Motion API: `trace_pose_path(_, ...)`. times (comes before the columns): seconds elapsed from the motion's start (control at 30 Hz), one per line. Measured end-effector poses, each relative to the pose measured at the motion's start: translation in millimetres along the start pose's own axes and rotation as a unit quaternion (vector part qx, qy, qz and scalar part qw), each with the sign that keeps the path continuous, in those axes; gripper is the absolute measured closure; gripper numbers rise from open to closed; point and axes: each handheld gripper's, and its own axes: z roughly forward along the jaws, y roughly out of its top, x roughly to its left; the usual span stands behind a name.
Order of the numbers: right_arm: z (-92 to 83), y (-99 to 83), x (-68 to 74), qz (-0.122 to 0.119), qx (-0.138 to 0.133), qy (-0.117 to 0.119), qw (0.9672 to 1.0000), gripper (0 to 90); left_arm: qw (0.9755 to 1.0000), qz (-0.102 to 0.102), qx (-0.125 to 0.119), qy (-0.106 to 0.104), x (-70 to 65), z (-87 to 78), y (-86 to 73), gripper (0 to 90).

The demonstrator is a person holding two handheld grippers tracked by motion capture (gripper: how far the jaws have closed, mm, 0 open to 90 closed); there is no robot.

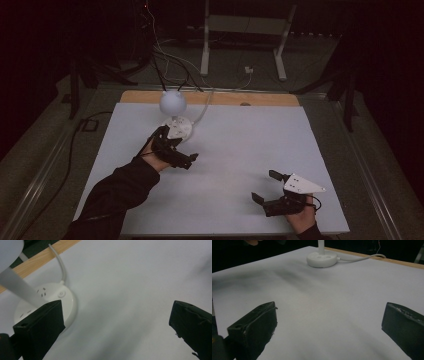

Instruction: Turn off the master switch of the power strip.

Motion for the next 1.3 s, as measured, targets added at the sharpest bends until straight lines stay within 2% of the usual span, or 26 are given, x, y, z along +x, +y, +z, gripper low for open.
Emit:
trace_pose_path(0.07, 0.0, 0.0, 0.1, 0.000, 0.000, 0.000, 1.0000, 0.0, 1.0000, -0.002, -0.002, -0.006, 0.3, -5.3, -5.3, 0.3)
trace_pose_path(0.17, 0.2, -0.1, 0.0, 0.000, 0.001, 0.000, 1.0000, 0.0, 1.0000, 0.001, 0.000, 0.000, 0.3, -11.7, -13.2, 0.3)
trace_pose_path(0.37, 0.0, 0.0, 0.3, -0.001, 0.001, -0.001, 1.0000, 0.0, 1.0000, -0.007, -0.001, 0.006, -0.2, -22.3, -30.3, 0.3)
trace_pose_path(0.53, 0.0, -0.1, 0.3, -0.002, 0.002, -0.002, 1.0000, 0.0, 0.9999, -0.016, 0.001, 0.000, -1.0, -29.2, -47.1, 0.3)
trace_pose_path(0.67, 0.5, -0.1, 0.6, -0.002, 0.003, -0.002, 1.0000, 0.0, 0.9998, -0.017, 0.002, 0.004, -3.0, -34.4, -58.9, 0.3)
trace_pose_path(0.97, 1.1, -0.5, 0.8, -0.002, 0.005, -0.002, 1.0000, 0.0, 0.9996, -0.029, 0.003, 0.005, -5.2, -41.3, -84.6, 0.3)
trace_pose_path(1.2, 1.6, -0.6, 1.2, -0.003, 0.006, -0.001, 1.0000, 0.0, 0.9996, -0.021, 0.017, 0.010, -7.3, -43.7, -102.8, 0.4)
trace_pose_path(1.3, 1.4, -0.6, 1.2, -0.004, 0.007, -0.002, 1.0000, 0.0, 0.9994, -0.027, 0.018, 0.010, -8.4, -45.0, -111.1, 0.4)
